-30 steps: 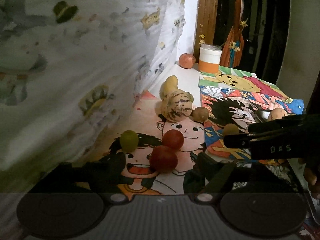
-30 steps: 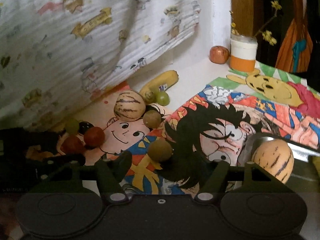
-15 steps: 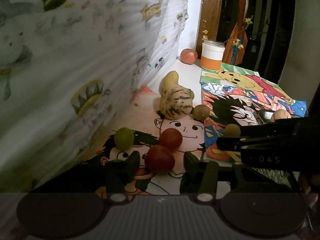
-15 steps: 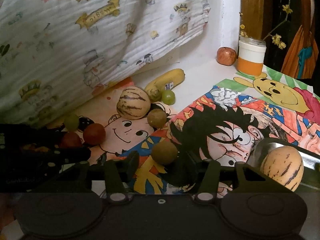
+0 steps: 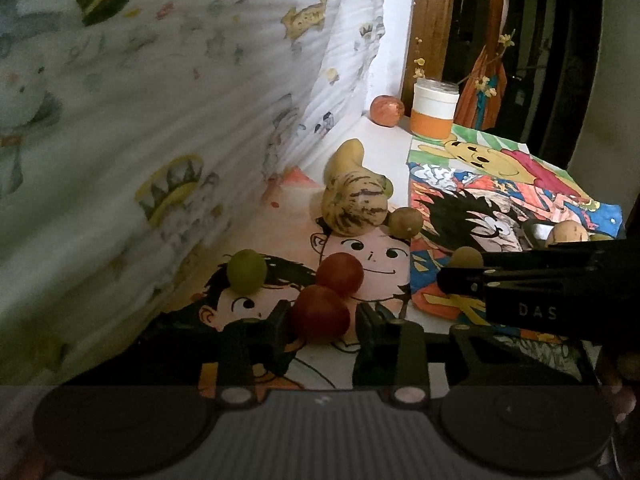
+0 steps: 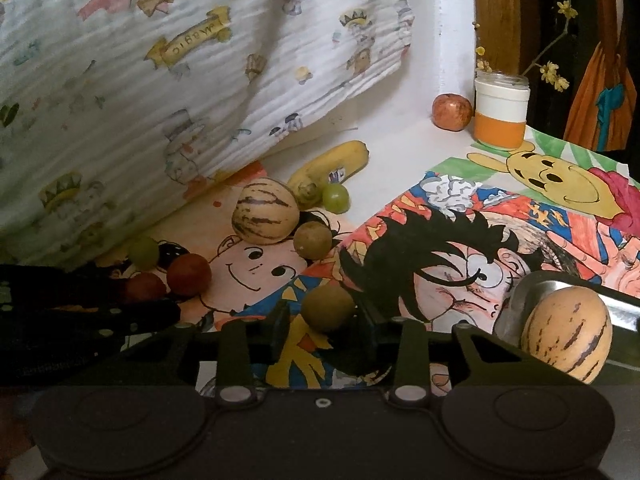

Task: Organize fruits
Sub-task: 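Grasp a red tomato with the left tool while the right tool grasps a small brown fruit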

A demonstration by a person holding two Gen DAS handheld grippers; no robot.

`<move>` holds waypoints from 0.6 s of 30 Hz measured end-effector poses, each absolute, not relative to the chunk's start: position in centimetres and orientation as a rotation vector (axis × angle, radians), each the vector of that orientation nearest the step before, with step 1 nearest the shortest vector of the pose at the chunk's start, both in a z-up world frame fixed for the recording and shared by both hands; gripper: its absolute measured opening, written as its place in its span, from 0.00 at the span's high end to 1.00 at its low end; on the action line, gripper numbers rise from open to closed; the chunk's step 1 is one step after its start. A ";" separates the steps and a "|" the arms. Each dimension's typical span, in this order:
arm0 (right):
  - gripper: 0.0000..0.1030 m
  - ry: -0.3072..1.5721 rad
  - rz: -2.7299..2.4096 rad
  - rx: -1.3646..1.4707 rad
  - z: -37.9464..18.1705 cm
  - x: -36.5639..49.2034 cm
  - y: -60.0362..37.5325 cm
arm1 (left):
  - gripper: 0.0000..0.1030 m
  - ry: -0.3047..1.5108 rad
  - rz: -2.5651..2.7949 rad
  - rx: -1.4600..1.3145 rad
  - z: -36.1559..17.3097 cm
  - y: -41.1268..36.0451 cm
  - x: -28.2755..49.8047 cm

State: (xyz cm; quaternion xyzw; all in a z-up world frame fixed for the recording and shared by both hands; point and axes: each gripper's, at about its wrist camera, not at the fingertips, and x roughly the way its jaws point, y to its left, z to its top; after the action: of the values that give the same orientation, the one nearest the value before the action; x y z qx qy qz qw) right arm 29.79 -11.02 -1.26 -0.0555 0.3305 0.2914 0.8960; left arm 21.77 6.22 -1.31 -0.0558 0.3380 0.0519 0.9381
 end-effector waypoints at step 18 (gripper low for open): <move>0.71 0.682 0.655 -0.053 -1.3 29.5 -11.9 | 0.66 0.691 0.119 -0.102 -1.3 5.6 21.3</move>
State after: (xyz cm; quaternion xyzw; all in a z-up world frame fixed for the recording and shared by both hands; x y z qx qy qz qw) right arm 29.52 -11.88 -1.26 -0.0257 0.3285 0.3154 0.8899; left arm 21.26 5.57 -1.32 -0.0500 0.3382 0.0581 0.9379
